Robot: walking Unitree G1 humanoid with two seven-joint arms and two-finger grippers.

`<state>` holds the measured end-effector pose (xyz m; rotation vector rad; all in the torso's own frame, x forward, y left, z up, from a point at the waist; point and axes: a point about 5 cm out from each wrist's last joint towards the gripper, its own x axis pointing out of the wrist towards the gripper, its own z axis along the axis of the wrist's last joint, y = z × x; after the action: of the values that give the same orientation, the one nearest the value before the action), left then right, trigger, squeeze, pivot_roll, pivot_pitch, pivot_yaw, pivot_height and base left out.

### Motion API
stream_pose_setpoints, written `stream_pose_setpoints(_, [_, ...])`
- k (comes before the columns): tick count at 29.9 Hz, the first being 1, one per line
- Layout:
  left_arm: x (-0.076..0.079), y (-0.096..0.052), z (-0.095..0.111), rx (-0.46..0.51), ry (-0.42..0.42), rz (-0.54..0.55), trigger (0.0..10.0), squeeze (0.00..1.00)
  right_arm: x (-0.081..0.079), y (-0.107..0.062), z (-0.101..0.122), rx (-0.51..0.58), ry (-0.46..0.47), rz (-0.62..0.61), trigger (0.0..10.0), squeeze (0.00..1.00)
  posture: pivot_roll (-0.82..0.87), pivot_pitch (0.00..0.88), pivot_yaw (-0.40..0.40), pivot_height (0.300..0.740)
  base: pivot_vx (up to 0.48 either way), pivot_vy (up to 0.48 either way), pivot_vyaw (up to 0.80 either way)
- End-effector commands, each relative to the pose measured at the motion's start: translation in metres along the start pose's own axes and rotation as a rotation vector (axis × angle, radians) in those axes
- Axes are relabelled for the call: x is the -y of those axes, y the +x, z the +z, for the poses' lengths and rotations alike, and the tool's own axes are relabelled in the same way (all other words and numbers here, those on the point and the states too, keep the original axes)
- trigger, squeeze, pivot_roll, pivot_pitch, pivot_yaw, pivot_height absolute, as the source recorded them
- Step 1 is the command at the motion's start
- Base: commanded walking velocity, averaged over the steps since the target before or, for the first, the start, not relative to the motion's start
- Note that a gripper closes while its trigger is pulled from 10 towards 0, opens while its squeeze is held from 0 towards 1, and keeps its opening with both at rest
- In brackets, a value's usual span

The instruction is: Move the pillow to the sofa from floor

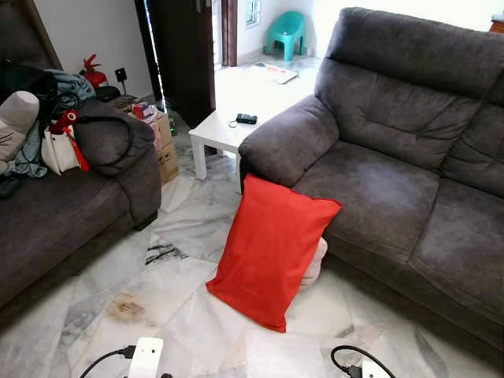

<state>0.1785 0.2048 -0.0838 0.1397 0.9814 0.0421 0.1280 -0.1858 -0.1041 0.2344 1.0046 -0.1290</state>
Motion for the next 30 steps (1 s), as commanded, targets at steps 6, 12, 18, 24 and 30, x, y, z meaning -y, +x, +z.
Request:
stream_pose_setpoints(6, [-0.0024, 0.0002, -0.0005, -0.016, 0.002, 0.019, 10.0, 0.0, 0.0007, 0.0008, 0.005, 0.021, 0.019, -0.003, 10.0, 0.0, 0.01, 0.0, -0.05, 0.74, 0.321, 0.0, 0.35])
stream_pose_setpoints(12, [-0.0024, 0.0002, 0.0, -0.014, -0.003, 0.018, 10.0, 0.0, 0.0007, 0.0009, 0.0054, 0.022, 0.026, -0.008, 10.0, 0.0, 0.01, 0.0, -0.052, 0.74, 0.321, 0.0, 0.0])
stream_pose_setpoints(18, [-0.0015, 0.0002, -0.0002, -0.014, -0.005, 0.013, 10.0, 0.0, 0.0012, 0.0009, 0.0057, 0.026, 0.038, -0.012, 10.0, 0.0, 0.01, 0.0, -0.053, 0.74, 0.324, 0.0, 0.0])
stream_pose_setpoints(24, [0.0001, 0.0003, -0.0003, -0.015, -0.007, 0.012, 10.0, 0.0, 0.0011, 0.0009, 0.0054, 0.021, 0.041, -0.008, 10.0, 0.0, 0.01, 0.0, -0.055, 0.74, 0.323, 0.0, -0.29])
stream_pose_setpoints(30, [0.001, 0.0001, -0.002, -0.021, -0.01, 0.009, 10.0, 0.0, 0.0016, 0.0009, 0.0061, 0.026, 0.037, -0.012, 10.0, 0.0, 0.01, 0.0, -0.057, 0.74, 0.324, 0.0, -0.27])
